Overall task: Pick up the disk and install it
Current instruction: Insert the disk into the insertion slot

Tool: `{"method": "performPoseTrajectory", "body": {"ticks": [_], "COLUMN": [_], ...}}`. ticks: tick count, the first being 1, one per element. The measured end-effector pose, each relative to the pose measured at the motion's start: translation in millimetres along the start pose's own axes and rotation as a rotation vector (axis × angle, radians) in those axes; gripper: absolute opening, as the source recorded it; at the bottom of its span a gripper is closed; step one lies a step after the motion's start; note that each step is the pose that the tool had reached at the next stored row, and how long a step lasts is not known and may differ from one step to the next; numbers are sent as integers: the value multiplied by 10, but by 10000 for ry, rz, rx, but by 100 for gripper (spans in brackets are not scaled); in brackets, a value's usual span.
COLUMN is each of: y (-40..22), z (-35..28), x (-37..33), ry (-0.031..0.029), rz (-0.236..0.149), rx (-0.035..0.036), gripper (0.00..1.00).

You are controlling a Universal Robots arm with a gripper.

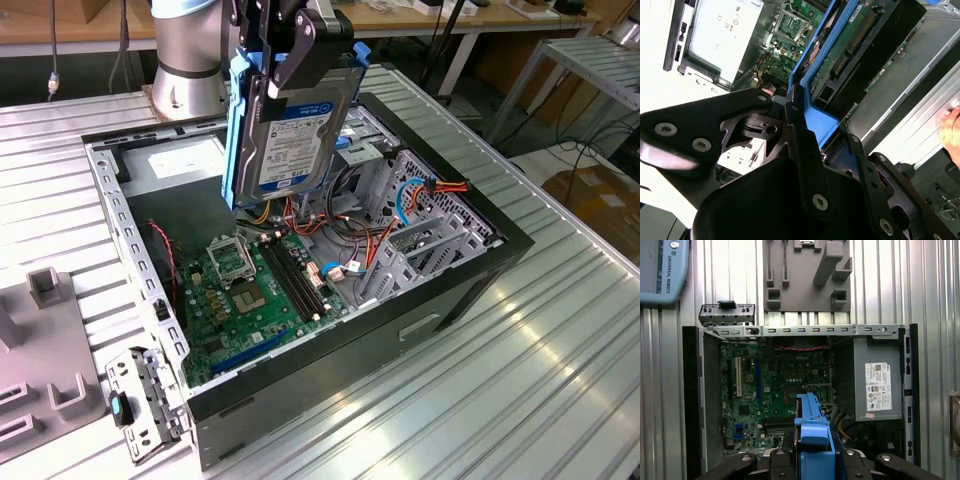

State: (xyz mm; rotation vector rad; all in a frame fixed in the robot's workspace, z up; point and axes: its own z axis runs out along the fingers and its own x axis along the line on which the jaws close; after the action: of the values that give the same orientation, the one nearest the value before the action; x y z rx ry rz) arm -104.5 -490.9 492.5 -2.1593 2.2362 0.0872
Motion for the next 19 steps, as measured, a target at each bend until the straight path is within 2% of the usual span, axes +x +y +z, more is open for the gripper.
{"method": "performPoseTrajectory", "body": {"ticks": [7, 15, 19], "y": [0, -5, -16], "z": [0, -8, -8], "x": [7, 127, 150], "ry": [0, 2, 2], "rz": [-1, -1, 0], "rx": [0, 0, 0], "gripper": [37, 37, 37]}}
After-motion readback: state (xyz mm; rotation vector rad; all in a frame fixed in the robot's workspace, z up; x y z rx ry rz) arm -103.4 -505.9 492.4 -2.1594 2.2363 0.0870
